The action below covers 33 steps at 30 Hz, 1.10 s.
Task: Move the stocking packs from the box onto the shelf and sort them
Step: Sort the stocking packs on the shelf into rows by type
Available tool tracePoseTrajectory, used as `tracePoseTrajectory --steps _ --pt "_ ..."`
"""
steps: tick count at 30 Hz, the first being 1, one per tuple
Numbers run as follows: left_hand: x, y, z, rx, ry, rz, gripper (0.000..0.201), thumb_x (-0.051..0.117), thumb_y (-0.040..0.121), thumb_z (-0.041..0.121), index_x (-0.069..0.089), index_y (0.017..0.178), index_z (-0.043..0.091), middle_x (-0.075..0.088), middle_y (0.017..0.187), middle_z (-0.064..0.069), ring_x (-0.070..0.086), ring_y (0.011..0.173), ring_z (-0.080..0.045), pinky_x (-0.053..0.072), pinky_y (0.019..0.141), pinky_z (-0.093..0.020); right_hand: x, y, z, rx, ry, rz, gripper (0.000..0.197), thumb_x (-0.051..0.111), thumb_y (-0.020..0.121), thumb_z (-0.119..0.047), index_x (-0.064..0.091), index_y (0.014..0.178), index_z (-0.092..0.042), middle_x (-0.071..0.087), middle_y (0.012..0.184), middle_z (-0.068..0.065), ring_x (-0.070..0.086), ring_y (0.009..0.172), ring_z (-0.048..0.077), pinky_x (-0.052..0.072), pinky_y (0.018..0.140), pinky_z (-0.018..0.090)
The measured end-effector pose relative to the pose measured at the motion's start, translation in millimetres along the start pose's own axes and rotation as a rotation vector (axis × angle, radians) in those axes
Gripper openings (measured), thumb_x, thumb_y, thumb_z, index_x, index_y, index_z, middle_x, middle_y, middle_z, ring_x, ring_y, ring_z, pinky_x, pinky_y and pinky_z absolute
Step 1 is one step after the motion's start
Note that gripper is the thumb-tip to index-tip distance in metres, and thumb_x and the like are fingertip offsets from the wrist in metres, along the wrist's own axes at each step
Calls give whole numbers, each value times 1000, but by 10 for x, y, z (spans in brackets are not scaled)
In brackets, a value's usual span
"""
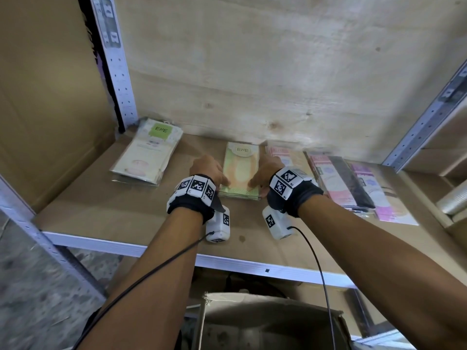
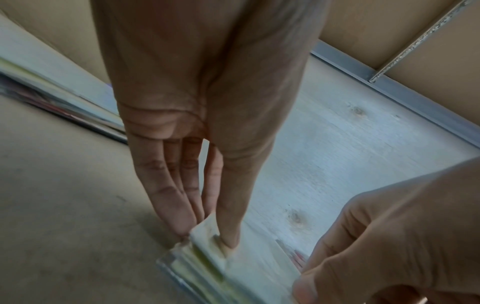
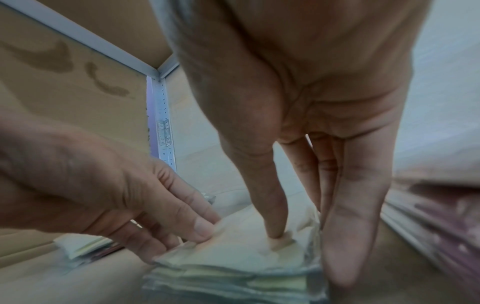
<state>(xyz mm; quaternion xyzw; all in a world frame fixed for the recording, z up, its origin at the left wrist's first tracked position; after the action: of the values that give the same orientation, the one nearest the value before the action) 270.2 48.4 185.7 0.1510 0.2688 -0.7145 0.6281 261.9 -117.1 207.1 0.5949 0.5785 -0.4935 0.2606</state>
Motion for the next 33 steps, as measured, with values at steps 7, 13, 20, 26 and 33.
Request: tracePoseTrajectory --steps 7,13,20,26,33 --pt "-217 30 16 78 97 90 21 81 82 29 73 86 10 75 93 -12 74 92 -31 58 87 -36 -128 -44 -111 -53 -171 109 60 75 84 -16 48 133 6 60 122 18 62 99 29 52 73 33" --pt "-745 32 -84 100 114 303 33 71 88 35 75 113 14 72 119 -9 64 114 -29 49 103 -40 -134 -53 -476 -216 -53 118 26 62 88 -17 70 107 -1 76 88 16 75 84 31 55 92 33" --pt "-1353 30 -536 45 128 445 17 68 89 23 78 99 15 73 117 -9 61 116 -34 42 108 -42 370 41 -1048 -282 534 -177 14 61 93 -5 62 103 5 64 82 14 71 76 34 62 75 41" --pt "-1627 73 -898 -116 146 435 47 66 88 31 63 127 5 60 134 -20 54 123 -39 45 102 -41 851 104 -1476 -196 807 -302 13 53 94 5 61 103 10 53 80 19 57 60 28 56 58 33" --pt "-1543 79 -939 -99 154 293 49 67 91 30 61 133 6 63 134 -15 60 120 -34 48 104 -42 1052 212 -1579 -100 924 -302 25 60 96 -5 60 119 3 61 87 15 63 66 24 60 73 36"
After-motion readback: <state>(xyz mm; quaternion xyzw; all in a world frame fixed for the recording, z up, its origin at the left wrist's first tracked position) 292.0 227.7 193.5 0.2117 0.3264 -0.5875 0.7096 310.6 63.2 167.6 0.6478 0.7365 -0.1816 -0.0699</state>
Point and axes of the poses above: each hand's wrist, its own y-axis towards the middle knuckle, its own x-axis out of the palm, z = x × y, the point moved 6 cm from there along y, towards the middle knuckle
